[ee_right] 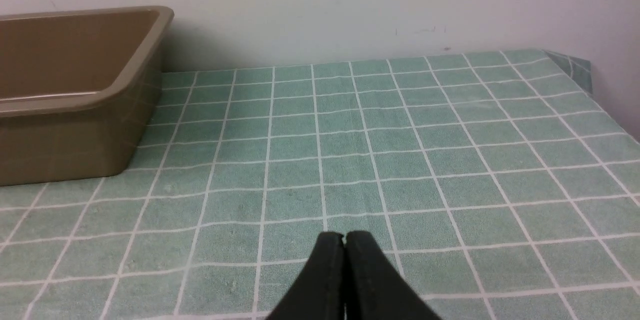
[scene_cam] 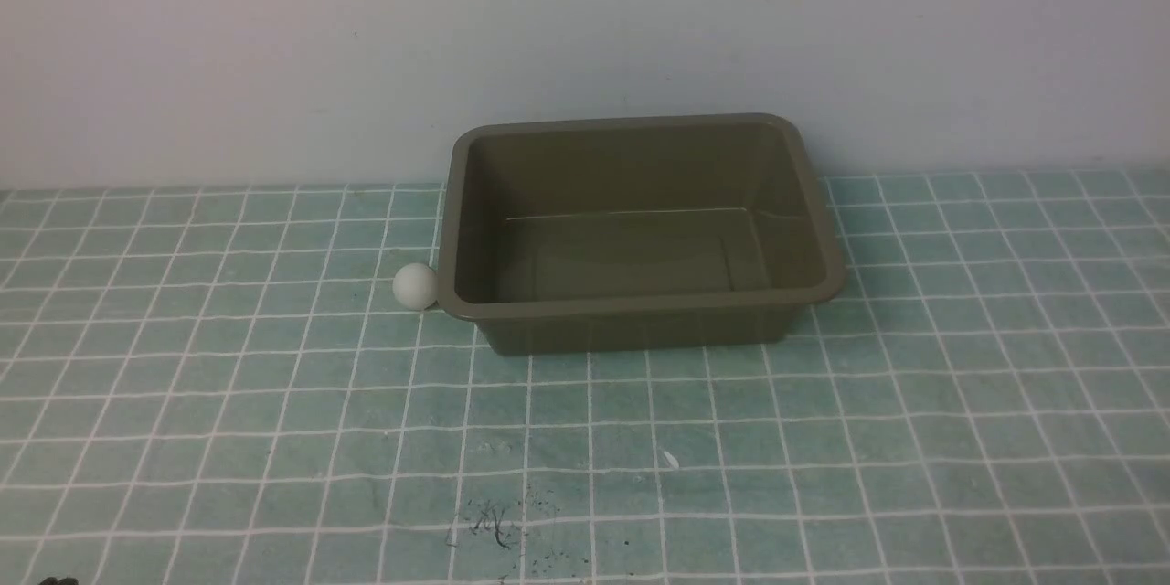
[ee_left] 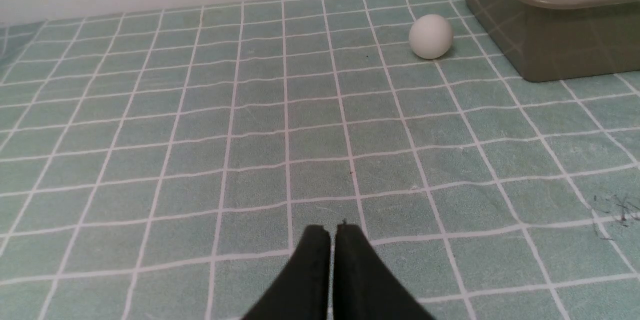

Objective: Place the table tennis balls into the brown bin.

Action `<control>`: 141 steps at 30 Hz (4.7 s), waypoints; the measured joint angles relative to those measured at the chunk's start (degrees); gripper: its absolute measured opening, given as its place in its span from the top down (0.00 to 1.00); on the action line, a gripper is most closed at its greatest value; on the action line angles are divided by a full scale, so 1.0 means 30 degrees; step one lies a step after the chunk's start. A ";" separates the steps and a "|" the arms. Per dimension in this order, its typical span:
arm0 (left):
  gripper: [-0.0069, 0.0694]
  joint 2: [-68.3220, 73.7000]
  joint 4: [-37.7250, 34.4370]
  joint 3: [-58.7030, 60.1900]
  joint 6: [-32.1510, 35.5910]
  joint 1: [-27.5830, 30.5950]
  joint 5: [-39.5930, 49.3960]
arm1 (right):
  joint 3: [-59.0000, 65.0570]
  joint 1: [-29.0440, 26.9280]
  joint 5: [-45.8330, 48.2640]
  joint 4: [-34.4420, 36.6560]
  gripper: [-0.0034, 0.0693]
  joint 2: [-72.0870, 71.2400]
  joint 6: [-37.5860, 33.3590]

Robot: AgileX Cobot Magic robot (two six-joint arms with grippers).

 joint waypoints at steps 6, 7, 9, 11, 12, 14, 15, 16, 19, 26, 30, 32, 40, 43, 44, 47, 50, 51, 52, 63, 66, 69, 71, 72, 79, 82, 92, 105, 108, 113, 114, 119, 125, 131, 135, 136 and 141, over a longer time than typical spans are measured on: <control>0.92 0.0000 0.0233 0.0000 0.0019 0.0000 -0.0159 | 0.0000 0.0000 0.0000 0.0000 0.97 0.0000 -0.0072; 0.92 0.0000 0.0234 0.0022 -0.0036 0.0000 -0.0271 | 0.0000 0.0000 0.0000 0.0000 0.97 0.0000 -0.0072; 0.92 0.0000 -0.0193 0.0063 -0.0728 0.0000 -0.1285 | 0.0000 0.0000 0.0000 0.0000 0.97 0.0000 -0.0072; 0.92 0.0000 -0.0833 0.0063 -0.1413 0.0000 -0.2360 | 0.0000 0.0000 0.0000 0.0000 0.97 0.0000 -0.0072; 0.92 0.0000 -0.1130 0.0063 -0.1752 0.0000 -0.2948 | 0.0000 0.0000 0.0000 0.0000 0.97 0.0000 -0.0072; 0.92 0.0000 -0.1335 0.0063 -0.1954 0.0000 -0.3737 | 0.0000 0.0000 0.0000 0.0000 0.97 0.0000 -0.0072; 0.92 0.0000 -0.1469 0.0063 -0.2323 0.0000 -0.5197 | 0.0000 0.0000 0.0000 0.0000 0.97 0.0000 -0.0072; 0.92 0.0000 -0.1495 0.0063 -0.2540 0.0000 -0.5777 | 0.0000 0.0000 0.0000 0.0000 0.97 0.0000 -0.0072; 0.92 0.0000 -0.1558 0.0063 -0.3145 0.0000 -0.9607 | 0.0000 0.0000 0.0000 0.0000 0.97 0.0000 -0.0072; 0.92 0.2871 -0.3877 -0.3169 -0.4771 0.0000 -1.0123 | 0.0000 0.0000 0.0000 0.0000 0.97 0.0000 -0.0072; 0.92 0.8794 -0.4090 -0.7567 -0.4367 0.0000 -0.3454 | 0.0000 0.0000 0.0000 0.0000 0.97 0.0000 -0.0072; 0.92 1.2399 -0.4151 -1.0070 -0.3572 0.0000 0.0068 | 0.0000 0.0000 0.0000 0.0000 0.97 0.0000 -0.0072; 0.92 2.4685 -0.4297 -1.7938 0.0039 0.0000 0.6514 | 0.0000 0.0000 0.0000 0.0000 0.97 0.0000 -0.0072; 0.92 2.8201 -0.4315 -2.0359 0.0997 0.0000 0.7164 | 0.0000 0.0000 0.0000 0.0000 0.97 0.0000 -0.0072; 0.92 2.9243 -0.4315 -2.1110 0.1161 0.0000 0.7217 | 0.0000 0.0000 0.0000 0.0000 0.97 0.0000 -0.0072; 0.92 3.1637 -0.4315 -2.3030 0.1496 -0.0043 0.7407 | 0.0000 0.0000 0.0000 0.0000 0.97 0.0000 -0.0072; 0.92 3.3760 -0.4338 -2.5100 0.1591 -0.0228 0.7504 | 0.0000 0.0000 0.0000 0.0000 0.97 0.0000 -0.0072; 0.92 3.4395 -0.4338 -2.5761 0.1604 -0.0304 0.7504 | 0.0000 0.0000 0.0000 0.0000 0.97 0.0000 -0.0072; 0.92 3.4906 -0.4338 -2.6293 0.1640 -0.0394 0.7504 | 0.0000 0.0000 0.0000 0.0000 0.97 0.0000 -0.0072; 0.54 4.0471 -0.5117 -3.1579 0.3862 -0.0999 0.7611 | 0.0000 0.0000 0.0000 0.0000 0.97 0.0000 -0.0072; 0.36 4.1061 -0.5472 -3.1970 0.3891 -0.0999 0.7406 | 0.0000 0.0000 0.0000 0.0000 0.97 0.0000 -0.0072; 0.23 4.1535 -0.5745 -3.2007 0.4025 -0.0999 0.7003 | 0.0000 0.0000 0.0000 0.0000 0.97 0.0000 -0.0072; 0.21 4.1875 -0.5743 -3.2007 0.4039 -0.0999 0.6719 | 0.0000 0.0000 0.0000 0.0000 0.97 0.0000 -0.0072; 0.21 4.1983 -0.5743 -3.2007 0.4039 -0.0999 0.6594 | 0.0000 0.0000 0.0000 0.0000 0.97 0.0000 -0.0072; 0.46 4.2553 -0.5881 -3.2130 0.4031 -0.0999 0.6069 | 0.0000 0.0000 0.0000 0.0000 0.97 0.0000 -0.0072; 0.45 4.2018 -0.5231 -3.2111 0.4031 -0.0999 0.6862 | 0.0000 0.0000 0.0000 0.0000 0.97 0.0000 -0.0072; 0.45 3.7090 -0.6906 -3.2154 0.6444 -0.2397 0.6714 | 0.0000 0.0000 0.0000 0.0000 0.97 0.0000 -0.0072; 0.28 3.5686 -0.7006 -3.2661 0.4696 -0.4314 0.8897 | 0.0000 0.0000 0.0000 0.0000 0.97 0.0000 -0.0072; 0.57 3.3272 -0.5776 -3.2722 0.3415 -0.4201 1.0767 | 0.0000 0.0000 0.0000 0.0000 0.97 0.0000 -0.0072; 0.89 2.7837 -0.5178 -3.1992 0.3243 -0.4569 1.0964 | 0.0000 0.0000 0.0000 0.0000 0.97 0.0000 -0.0072; 0.90 2.6615 -0.5211 -3.1642 0.3366 -0.4679 1.0873 | 0.0000 0.0000 0.0000 0.0000 0.97 0.0000 -0.0072; 0.92 2.3228 -0.5192 -3.0825 0.3524 -0.4763 1.0937 | 0.0000 0.0000 0.0000 0.0000 0.97 0.0000 -0.0072; 0.92 1.9680 -0.5192 -3.0645 0.3538 -0.4763 1.0967 | 0.0000 0.0000 0.0000 0.0000 0.97 0.0000 -0.0072; 0.92 1.6263 -0.4426 -3.0645 0.3546 -0.4763 1.1569 | 0.0000 0.0000 0.0000 0.0000 0.97 0.0000 -0.0072; 0.92 1.5096 -0.2981 -3.0399 0.2781 -0.4763 1.2208 | 0.0000 0.0000 0.0000 0.0000 0.97 0.0000 -0.0072; 0.92 1.4816 -0.2442 -3.0010 0.2425 -0.4763 1.2098 | 0.0000 0.0000 0.0000 0.0000 0.97 0.0000 -0.0072; 0.92 1.2455 -0.0978 -2.5153 0.1377 -0.3747 1.0432 | 0.0000 0.0000 0.0000 0.0000 0.97 0.0000 -0.0072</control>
